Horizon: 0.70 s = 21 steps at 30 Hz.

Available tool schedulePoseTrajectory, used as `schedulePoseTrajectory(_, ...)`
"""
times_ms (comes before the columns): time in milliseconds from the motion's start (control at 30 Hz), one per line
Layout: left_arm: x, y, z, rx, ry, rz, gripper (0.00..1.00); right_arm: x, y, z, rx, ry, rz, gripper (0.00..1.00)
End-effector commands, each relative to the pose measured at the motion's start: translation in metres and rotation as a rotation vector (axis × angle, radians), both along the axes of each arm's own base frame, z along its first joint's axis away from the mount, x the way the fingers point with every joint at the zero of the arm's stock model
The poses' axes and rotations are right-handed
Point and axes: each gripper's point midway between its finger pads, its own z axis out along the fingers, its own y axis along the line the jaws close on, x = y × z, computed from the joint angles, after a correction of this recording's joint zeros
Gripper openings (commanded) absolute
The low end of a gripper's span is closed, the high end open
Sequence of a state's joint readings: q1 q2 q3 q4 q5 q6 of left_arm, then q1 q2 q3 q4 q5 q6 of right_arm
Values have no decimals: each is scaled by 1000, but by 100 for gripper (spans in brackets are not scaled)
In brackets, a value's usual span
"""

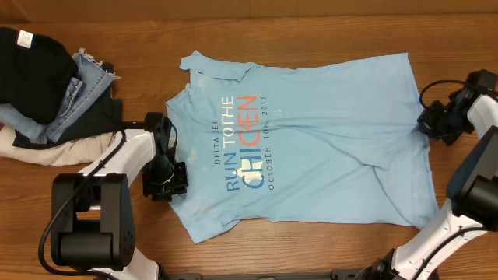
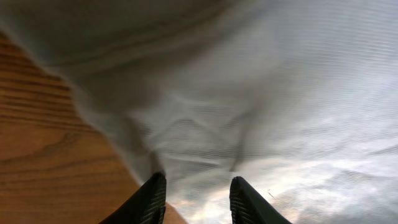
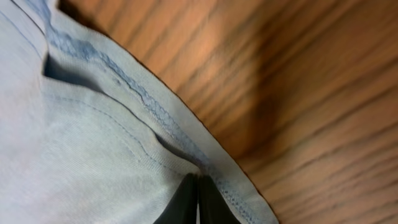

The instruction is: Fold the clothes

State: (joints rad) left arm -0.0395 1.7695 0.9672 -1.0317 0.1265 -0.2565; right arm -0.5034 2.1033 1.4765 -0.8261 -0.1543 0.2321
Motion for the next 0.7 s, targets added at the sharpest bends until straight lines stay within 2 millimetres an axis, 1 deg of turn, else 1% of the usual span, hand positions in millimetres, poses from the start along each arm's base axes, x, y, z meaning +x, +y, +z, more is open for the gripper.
schedulePoseTrajectory(0,-3,2,0,11,9,13,38,19,-10,15,-24,-75,-3,5)
schedulePoseTrajectory(33,-3,2,0,11,9,13,38,27,-8,21,-14,-112,26,11)
schedulePoseTrajectory(67,-3,2,0,10,8,12,38,35,-4,28,13,-149,47,35)
schedulePoseTrajectory(100,-3,2,0,9,7,9,37,40,1,35,47,-175,56,49)
schedulePoseTrajectory(133,-2,1,0,-1,3,-11,36,43,4,44,71,-188,61,55)
schedulePoseTrajectory(167,-1,0,3,-18,0,-43,40,42,4,53,78,-178,55,57)
schedulePoseTrajectory(200,0,-3,8,-36,5,-51,48,40,5,62,88,-166,44,59)
schedulePoseTrajectory(267,10,-21,23,-147,-19,-69,59,35,9,84,109,-153,21,61)
schedulePoseTrajectory(300,16,-30,29,-203,-41,-69,73,32,14,96,125,-159,24,61)
schedulePoseTrajectory(333,16,-31,29,-207,-43,-66,82,30,18,105,140,-169,29,62)
schedulePoseTrajectory(367,12,-29,26,-198,-25,-54,88,24,25,121,156,-181,33,63)
schedulePoseTrajectory(400,-9,-29,22,-187,53,-8,89,21,30,132,165,-192,37,64)
schedulePoseTrajectory(467,-30,-28,16,-179,119,15,87,21,30,135,163,-200,39,65)
schedulePoseTrajectory(500,-41,-28,10,-171,149,35,83,20,31,135,165,-199,39,65)
schedulePoseTrajectory(567,-52,-28,-2,-158,166,71,73,20,31,135,166,-197,38,65)
schedulePoseTrajectory(667,-54,-28,-21,-143,133,128,50,20,32,135,172,-200,40,65)
